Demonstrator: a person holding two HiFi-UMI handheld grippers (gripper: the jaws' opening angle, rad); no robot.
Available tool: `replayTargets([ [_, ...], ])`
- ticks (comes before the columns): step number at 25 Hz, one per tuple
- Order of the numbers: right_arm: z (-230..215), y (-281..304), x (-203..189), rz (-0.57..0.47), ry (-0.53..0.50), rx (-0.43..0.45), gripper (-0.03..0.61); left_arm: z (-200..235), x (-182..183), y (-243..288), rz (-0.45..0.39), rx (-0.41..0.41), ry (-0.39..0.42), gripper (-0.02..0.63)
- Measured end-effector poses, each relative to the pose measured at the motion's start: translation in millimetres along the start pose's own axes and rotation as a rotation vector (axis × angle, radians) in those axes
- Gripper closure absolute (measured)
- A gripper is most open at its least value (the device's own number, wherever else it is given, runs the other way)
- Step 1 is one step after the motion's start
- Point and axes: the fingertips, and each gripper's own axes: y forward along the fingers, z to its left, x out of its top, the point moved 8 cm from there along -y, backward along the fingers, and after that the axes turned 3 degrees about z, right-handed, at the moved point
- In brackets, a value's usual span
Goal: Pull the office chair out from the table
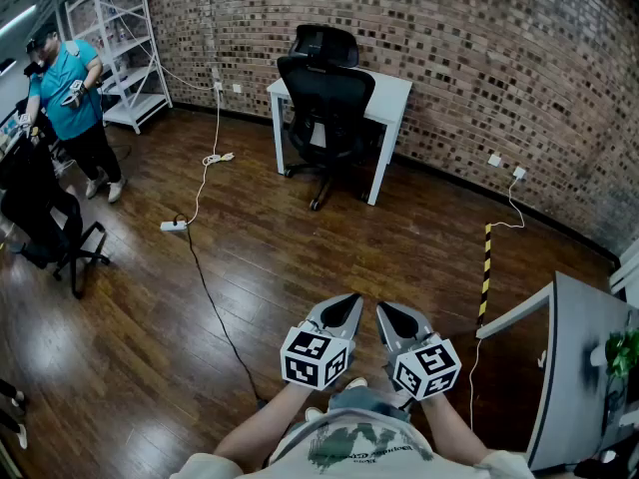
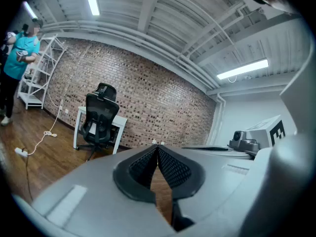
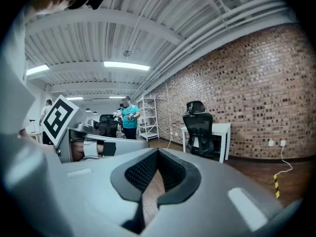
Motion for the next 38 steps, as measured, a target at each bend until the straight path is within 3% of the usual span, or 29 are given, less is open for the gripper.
replayTargets([
  [10, -27.7, 68.3, 16.0, -0.025, 0.017, 0.073, 0.580, 53.6, 26.1, 35.3, 0.027, 0.040, 0.020, 0.601],
  [15, -38.6, 122.7, 33.3, -0.058, -0.011, 0.147, 0.575, 101.4, 52.2, 47.3, 0.031, 0.120, 0.044, 0.601],
  [28, -118.7, 221.0, 73.1, -0.076, 0.000, 0.256, 0.548, 164.9, 105.6, 133.0, 0.017, 0.185, 0.031, 0.600],
  [38, -158.8, 264.3, 99.2, -0.078, -0.012, 0.310, 0.522, 199.1, 135.7, 162.2, -0.019, 0.253, 0.038, 0.600],
])
